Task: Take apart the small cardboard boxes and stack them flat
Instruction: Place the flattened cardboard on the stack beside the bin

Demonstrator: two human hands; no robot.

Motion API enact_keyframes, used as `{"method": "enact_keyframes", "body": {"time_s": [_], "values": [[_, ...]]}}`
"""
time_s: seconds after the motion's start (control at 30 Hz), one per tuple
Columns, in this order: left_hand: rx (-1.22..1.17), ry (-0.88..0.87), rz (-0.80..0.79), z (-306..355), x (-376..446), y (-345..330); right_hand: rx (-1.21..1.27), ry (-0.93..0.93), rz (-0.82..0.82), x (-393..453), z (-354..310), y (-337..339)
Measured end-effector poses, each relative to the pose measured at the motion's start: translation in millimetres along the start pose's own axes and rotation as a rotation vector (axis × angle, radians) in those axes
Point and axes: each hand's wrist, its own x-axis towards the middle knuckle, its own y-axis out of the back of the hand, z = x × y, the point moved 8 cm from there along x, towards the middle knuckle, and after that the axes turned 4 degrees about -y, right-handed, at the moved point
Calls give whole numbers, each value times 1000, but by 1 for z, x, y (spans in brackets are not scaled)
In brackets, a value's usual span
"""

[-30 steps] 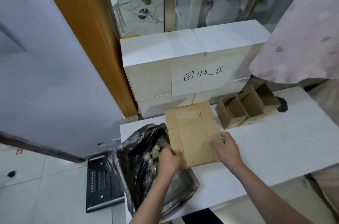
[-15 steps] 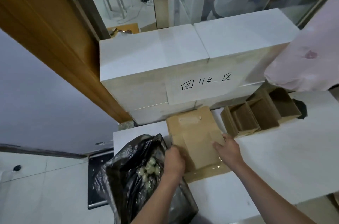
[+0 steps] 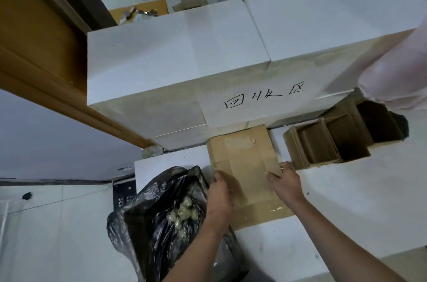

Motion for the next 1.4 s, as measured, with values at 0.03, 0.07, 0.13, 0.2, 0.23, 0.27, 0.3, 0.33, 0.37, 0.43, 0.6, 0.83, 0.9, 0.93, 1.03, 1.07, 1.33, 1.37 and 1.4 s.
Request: {"method": "enact_keyframes", "body": {"time_s": [0.03, 0.07, 0.13, 0.2, 0.23, 0.27, 0.3, 0.33, 0.37, 0.43, 0.6, 0.83, 0.9, 0.93, 1.03, 1.07, 1.33, 1.37, 1.4], "values": [[-5, 2, 3, 0, 0, -1, -21, -3, 6, 1, 1, -1], [-9, 1, 6, 0, 1, -2, -47, -10, 15, 2, 2, -2], [-27, -5, 8, 1, 4, -4, -128, -33, 45, 4, 2, -3], [-44, -11, 8, 2, 4, -6, -262, -60, 75, 4, 2, -3], [-39, -21, 18, 2, 3, -7, -324, -68, 97, 4, 1, -3], [-18, -44, 41, 4, 1, -7, -367, -62, 122, 2, -1, -2], [18, -79, 77, 7, 0, -6, -398, -31, 148, 0, -5, -2], [65, -127, 124, 10, 0, -5, -426, 39, 176, -2, -11, -3], [119, -192, 166, 17, 0, -4, -459, 142, 195, -4, -20, -6], [219, -332, 187, 30, 6, -13, -566, 358, 149, -6, -36, -23], [325, -341, 171, 37, 41, -38, -860, 548, -41, 1, -40, -70], [270, -339, 346, 32, 51, -52, -862, 625, 114, 8, -31, -75], [260, -334, 368, 31, 53, -55, -837, 638, 119, 11, -30, -76], [262, -331, 374, 31, 54, -56, -828, 642, 118, 12, -28, -77], [279, -323, 373, 29, 55, -58, -810, 651, 120, 15, -27, -78], [282, -318, 355, 29, 56, -58, -814, 646, 109, 16, -28, -79], [358, -245, 229, 34, 50, -51, -889, 574, -13, 7, -34, -72], [368, -233, 207, 36, 49, -48, -912, 555, -25, 5, -37, -70], [376, -225, 184, 39, 48, -45, -930, 534, -43, 4, -41, -68]]}}
